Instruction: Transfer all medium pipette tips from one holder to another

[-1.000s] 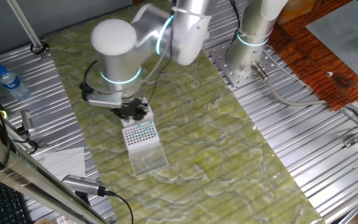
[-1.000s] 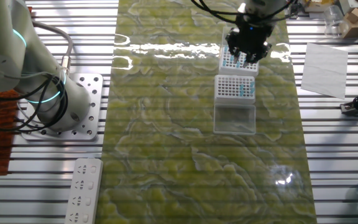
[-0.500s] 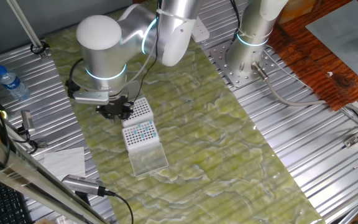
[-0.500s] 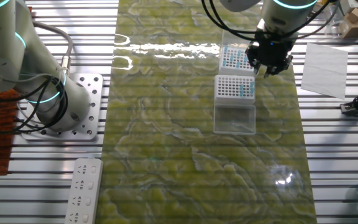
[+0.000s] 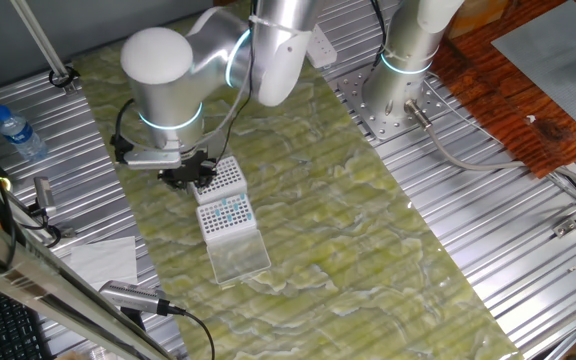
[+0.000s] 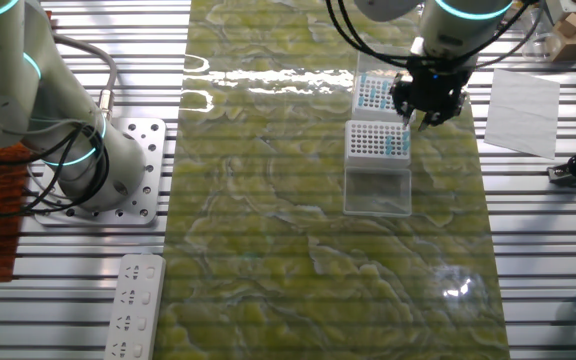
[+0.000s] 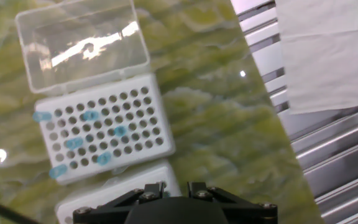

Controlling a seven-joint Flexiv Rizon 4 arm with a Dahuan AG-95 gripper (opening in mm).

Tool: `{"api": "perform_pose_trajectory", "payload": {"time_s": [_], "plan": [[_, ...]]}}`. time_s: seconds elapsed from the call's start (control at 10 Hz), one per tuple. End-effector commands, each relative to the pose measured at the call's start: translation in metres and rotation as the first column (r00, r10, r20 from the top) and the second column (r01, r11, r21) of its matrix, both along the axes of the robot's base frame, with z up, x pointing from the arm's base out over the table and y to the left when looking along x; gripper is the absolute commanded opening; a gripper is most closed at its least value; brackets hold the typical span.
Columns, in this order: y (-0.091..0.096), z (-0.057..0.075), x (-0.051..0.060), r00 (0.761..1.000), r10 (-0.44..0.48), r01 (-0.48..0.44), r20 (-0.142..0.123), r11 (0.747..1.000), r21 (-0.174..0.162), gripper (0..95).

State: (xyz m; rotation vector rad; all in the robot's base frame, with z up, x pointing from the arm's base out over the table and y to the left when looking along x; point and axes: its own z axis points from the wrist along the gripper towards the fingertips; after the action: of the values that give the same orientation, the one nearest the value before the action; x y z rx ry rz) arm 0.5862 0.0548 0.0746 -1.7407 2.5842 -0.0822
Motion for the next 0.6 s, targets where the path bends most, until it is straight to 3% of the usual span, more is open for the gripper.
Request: {"api": "perform_pose_trajectory", "payload": {"time_s": [0.1,0.6], "plan": [[-0.0027,-0.001,-0.0094,1.0,0.008,-0.008,0.003,1.0,-0.002,19.0],[-0.0042,-0.0036,-0.0138,1.0,0.028,-0.028,0.012,1.0,-0.007,19.0]]}}
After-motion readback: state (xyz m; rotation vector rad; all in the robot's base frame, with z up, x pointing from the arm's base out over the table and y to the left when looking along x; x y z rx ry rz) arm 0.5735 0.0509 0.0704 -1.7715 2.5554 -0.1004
